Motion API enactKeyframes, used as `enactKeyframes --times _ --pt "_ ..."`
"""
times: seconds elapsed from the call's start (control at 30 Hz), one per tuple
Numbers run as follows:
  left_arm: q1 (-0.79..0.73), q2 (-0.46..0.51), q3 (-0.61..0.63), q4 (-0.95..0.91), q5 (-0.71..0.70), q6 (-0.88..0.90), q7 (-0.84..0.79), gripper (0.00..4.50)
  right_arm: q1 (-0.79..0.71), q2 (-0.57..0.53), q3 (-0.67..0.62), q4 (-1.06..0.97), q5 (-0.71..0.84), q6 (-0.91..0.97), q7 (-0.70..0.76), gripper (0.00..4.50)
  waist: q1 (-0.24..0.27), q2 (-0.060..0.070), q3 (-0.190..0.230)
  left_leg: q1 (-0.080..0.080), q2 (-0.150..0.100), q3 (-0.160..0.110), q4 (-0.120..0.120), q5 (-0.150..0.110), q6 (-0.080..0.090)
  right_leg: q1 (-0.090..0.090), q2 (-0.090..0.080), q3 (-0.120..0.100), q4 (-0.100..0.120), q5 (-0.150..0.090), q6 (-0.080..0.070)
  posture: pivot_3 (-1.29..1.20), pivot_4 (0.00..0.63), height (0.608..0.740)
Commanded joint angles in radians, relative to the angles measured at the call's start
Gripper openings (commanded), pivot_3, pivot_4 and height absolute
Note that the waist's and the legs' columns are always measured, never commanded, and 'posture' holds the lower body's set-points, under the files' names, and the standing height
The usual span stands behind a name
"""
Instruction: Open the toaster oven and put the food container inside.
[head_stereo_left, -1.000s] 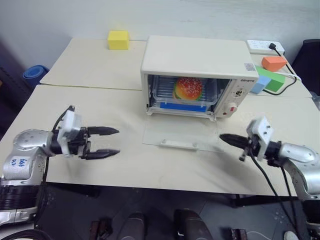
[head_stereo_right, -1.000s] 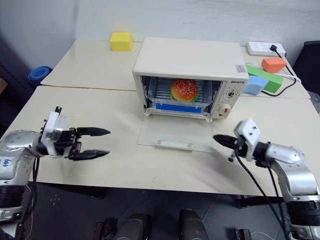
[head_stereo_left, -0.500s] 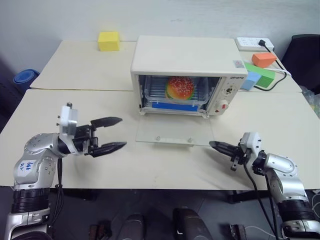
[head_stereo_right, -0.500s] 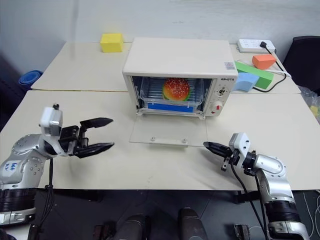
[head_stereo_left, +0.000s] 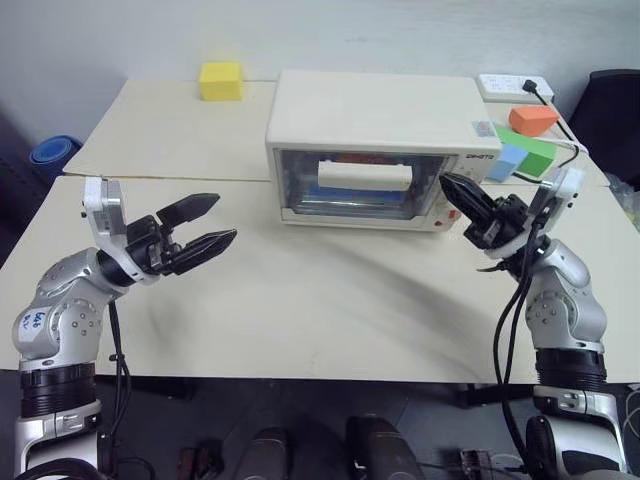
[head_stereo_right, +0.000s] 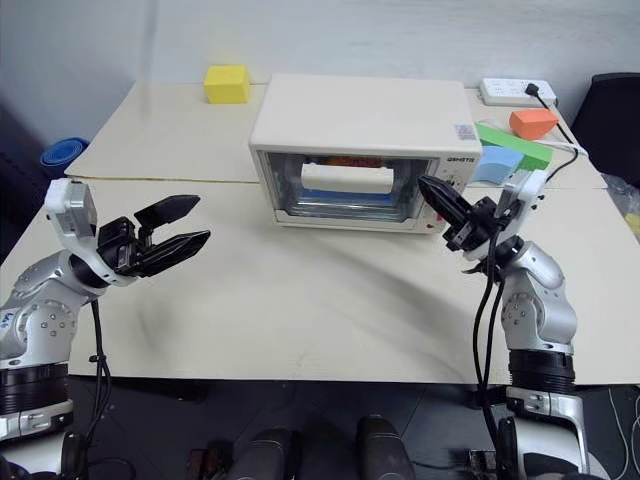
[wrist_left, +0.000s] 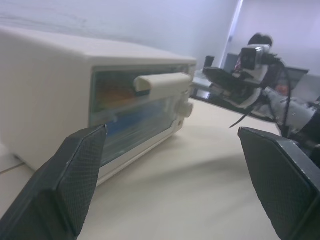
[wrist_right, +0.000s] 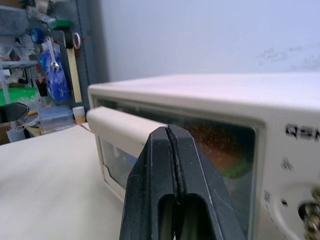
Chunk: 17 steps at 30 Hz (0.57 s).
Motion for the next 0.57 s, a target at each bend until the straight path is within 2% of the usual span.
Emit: enactKeyframes --times 0.03,0.17,0.33,0.43,0.57 --pt "0.058 0.056 -0.045 0.028 0.177 -0.156 -0.006 4.50 0.056 -0.087 0.002 -0.054 -0.084 -0.081 0.090 0.54 0.000 0.000 0.000 0.000 0.000 0.000 0.000 0.000 0.000 0.000 0.000 0.000 0.000 0.000 0.000 0.00 0.150 0.740" --pt "0.177 0.098 -0.061 0.101 0.259 -0.299 -0.096 4.50 0.182 -0.141 0.016 -0.126 -0.106 -0.110 0.184 1.89 -0.003 0.001 -0.001 0.001 0.000 0.001 -0.003 -0.001 0.001 0.000 0.000 0.001 -0.002 0.000 0.000 0.00 0.150 0.740" --pt "0.291 0.109 -0.039 0.115 0.308 -0.418 -0.096 4.50 0.366 -0.193 0.029 -0.168 -0.151 -0.174 0.295 3.45 0.000 0.001 -0.001 0.001 0.001 0.001 -0.004 -0.003 0.006 0.000 0.000 0.001 -0.003 0.000 0.000 0.00 0.150 0.740" --pt "0.334 0.100 -0.025 0.101 0.313 -0.453 -0.067 4.50 0.422 -0.217 0.050 -0.112 -0.217 -0.319 0.384 4.45 0.001 0.001 -0.001 0.003 0.001 0.001 -0.004 -0.003 0.006 0.002 -0.001 0.001 -0.003 0.000 0.000 0.00 0.150 0.740" --pt "0.384 0.088 -0.023 0.094 0.300 -0.494 -0.074 4.50 0.420 -0.198 0.025 -0.060 -0.214 -0.352 0.362 4.48 0.001 0.001 -0.001 0.005 0.001 0.001 -0.004 -0.003 0.006 0.003 -0.001 0.001 -0.003 0.000 0.000 0.00 0.150 0.740"
